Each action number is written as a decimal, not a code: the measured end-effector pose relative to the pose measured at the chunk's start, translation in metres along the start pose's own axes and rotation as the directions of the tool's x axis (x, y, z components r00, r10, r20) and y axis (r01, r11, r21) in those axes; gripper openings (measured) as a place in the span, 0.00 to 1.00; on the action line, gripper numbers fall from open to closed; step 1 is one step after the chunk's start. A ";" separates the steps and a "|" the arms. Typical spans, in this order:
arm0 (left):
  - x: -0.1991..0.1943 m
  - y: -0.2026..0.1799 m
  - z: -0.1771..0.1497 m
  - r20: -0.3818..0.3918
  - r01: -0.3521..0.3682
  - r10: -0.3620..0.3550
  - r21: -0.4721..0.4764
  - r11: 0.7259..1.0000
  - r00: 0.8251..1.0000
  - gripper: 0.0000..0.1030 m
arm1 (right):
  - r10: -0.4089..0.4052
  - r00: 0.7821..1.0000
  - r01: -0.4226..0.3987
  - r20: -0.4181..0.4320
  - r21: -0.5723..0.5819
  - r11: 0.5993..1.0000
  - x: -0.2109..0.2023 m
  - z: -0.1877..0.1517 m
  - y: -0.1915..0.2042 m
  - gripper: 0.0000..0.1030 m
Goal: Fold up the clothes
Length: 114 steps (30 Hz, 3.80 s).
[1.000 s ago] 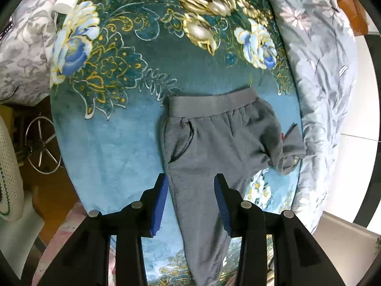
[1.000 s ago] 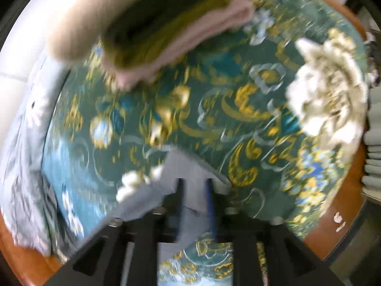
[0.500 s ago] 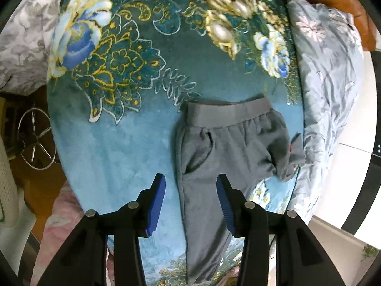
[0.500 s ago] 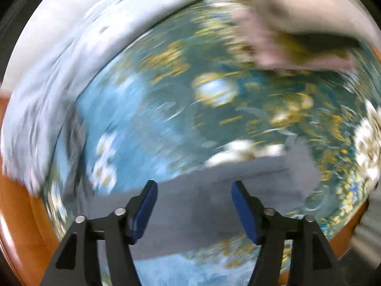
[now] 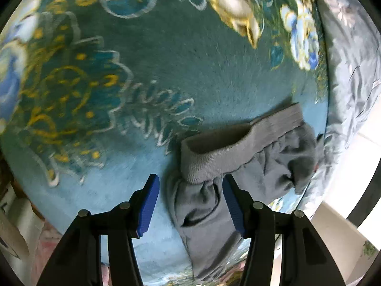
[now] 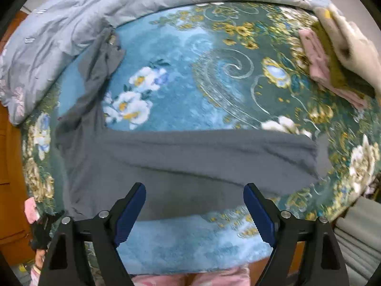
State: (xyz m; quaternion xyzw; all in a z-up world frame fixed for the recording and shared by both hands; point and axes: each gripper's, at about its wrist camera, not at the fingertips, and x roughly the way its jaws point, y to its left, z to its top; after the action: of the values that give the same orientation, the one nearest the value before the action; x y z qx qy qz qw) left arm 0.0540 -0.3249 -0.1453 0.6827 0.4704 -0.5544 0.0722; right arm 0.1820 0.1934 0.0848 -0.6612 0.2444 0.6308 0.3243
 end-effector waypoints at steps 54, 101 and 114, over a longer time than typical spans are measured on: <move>-0.036 -0.036 0.005 0.092 -0.023 0.024 -0.014 1.000 0.996 0.37 | 0.270 0.955 -0.262 -0.122 0.071 0.962 0.207 0.245 0.224 0.09; 0.029 -0.243 0.021 -0.001 0.111 -0.111 0.030 0.993 0.994 0.06 | -0.180 0.983 0.176 0.026 0.125 0.976 0.034 0.214 -0.171 0.09; 0.080 -0.254 0.039 -0.058 0.166 -0.169 -0.050 0.985 0.984 0.06 | -0.281 0.958 0.271 0.059 0.137 0.953 0.099 0.276 -0.142 0.29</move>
State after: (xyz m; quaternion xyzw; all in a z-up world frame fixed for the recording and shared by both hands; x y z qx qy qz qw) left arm -0.1607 -0.1652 -0.1184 0.6557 0.5405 -0.5265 0.0261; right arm 0.1074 0.5005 0.0051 -0.6419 0.1766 0.5875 0.4600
